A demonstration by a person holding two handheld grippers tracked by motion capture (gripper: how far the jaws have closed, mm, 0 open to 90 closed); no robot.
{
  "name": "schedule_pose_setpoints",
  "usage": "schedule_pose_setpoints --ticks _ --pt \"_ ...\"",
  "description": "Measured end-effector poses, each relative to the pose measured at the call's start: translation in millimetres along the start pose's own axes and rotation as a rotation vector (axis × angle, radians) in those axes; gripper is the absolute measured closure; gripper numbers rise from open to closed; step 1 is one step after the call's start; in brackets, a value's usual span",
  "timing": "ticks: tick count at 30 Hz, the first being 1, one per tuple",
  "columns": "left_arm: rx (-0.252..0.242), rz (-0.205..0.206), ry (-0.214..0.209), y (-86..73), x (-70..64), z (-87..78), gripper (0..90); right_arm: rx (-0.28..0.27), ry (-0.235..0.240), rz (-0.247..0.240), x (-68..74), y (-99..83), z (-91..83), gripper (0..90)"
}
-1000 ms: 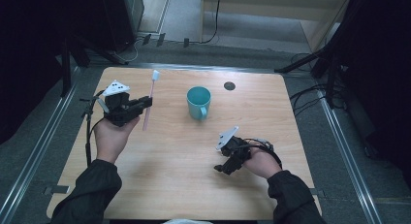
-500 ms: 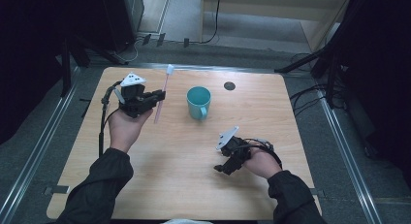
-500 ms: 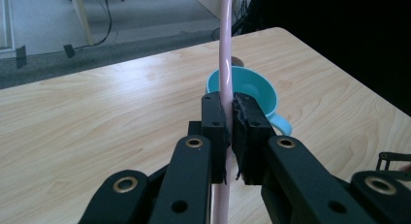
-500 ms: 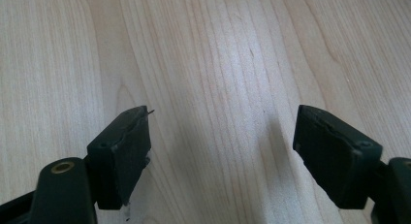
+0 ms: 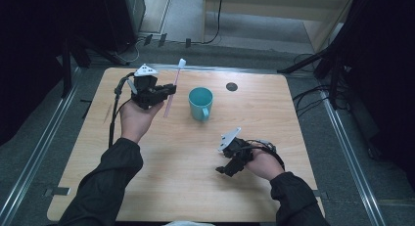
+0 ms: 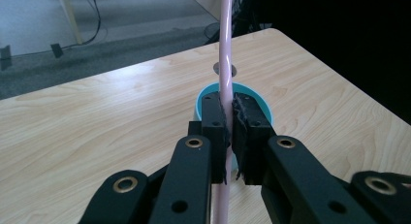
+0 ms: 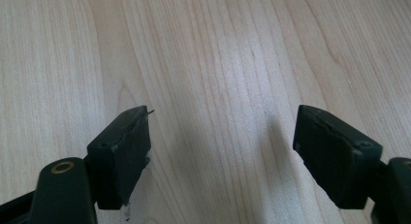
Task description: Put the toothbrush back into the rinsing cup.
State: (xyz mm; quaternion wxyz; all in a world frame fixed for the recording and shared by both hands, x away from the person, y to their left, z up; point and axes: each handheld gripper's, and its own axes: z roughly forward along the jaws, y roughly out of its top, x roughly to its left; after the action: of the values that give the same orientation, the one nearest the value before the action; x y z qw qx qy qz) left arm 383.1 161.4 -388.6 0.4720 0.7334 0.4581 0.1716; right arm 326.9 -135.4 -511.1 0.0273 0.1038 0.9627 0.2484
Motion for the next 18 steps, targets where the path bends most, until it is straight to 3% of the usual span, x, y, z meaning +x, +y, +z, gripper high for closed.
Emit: schedule_pose_setpoints --ticks 7,13,18 --pt "0.011 0.003 -0.012 10.5 -1.3 13.4 84.3 0.002 0.001 -0.001 0.1 1.5 1.4 21.2" --pt "0.01 0.029 -0.002 22.3 -3.2 21.7 84.3 -0.002 0.002 -0.003 0.3 1.5 0.9 21.2" --pt "0.005 0.02 -0.006 33.0 -3.2 29.2 84.3 -0.001 0.006 -0.006 0.4 1.4 0.8 21.2"
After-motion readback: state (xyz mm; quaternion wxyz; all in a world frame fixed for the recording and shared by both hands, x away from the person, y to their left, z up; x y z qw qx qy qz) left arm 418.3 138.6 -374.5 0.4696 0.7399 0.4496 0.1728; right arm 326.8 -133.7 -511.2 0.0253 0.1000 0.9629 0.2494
